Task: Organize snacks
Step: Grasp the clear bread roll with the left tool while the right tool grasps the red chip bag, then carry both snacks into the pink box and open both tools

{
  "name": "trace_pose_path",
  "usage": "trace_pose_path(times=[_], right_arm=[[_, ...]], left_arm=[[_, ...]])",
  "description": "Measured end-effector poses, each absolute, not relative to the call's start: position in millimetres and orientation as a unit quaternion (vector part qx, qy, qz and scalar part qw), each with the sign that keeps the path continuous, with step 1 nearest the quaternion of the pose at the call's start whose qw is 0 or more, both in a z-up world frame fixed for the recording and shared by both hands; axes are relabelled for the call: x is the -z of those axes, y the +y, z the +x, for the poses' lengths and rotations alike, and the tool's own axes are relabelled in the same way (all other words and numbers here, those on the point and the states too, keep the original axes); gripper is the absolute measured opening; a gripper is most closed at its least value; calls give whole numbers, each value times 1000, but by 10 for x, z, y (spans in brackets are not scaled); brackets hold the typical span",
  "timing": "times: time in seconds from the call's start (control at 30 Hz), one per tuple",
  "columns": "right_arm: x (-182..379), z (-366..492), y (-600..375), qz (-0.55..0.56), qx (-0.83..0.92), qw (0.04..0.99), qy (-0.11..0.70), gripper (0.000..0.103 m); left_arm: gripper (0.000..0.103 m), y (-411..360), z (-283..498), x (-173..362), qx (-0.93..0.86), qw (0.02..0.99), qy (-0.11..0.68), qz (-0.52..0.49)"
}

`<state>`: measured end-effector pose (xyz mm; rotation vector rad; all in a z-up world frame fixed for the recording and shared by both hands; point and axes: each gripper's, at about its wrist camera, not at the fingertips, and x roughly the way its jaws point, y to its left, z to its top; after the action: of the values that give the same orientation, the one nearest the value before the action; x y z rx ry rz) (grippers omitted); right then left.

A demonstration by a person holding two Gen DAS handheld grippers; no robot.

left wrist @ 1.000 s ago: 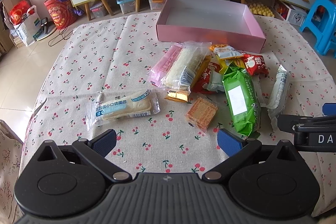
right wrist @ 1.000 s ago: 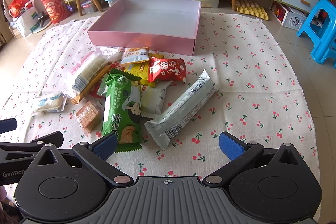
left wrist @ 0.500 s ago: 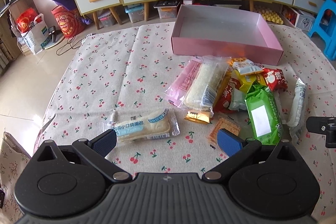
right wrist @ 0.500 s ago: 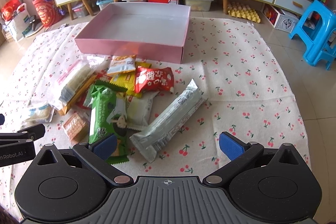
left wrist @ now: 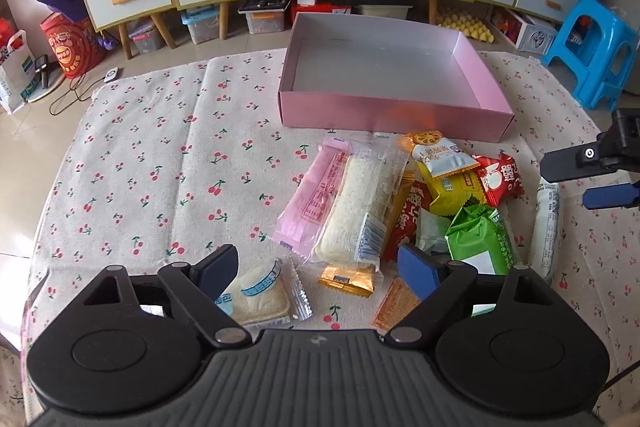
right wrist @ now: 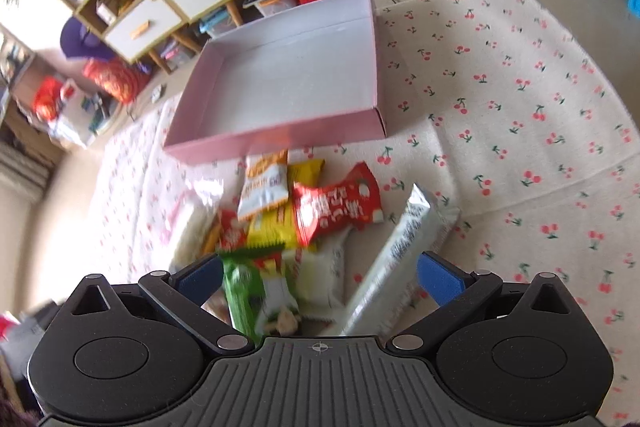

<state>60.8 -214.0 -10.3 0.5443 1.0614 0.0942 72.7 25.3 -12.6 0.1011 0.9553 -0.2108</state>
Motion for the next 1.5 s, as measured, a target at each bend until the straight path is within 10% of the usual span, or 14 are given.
trace_pose_path(times=[0.63, 1.5], right_arm=[[370, 1068, -1976, 227, -37, 835, 500, 89], [428, 1021, -1958, 214, -26, 826, 521, 47]], left_arm=[[44, 119, 1081, 254, 167, 870, 465, 15], [24, 123, 1057, 168, 146, 882, 446, 39]])
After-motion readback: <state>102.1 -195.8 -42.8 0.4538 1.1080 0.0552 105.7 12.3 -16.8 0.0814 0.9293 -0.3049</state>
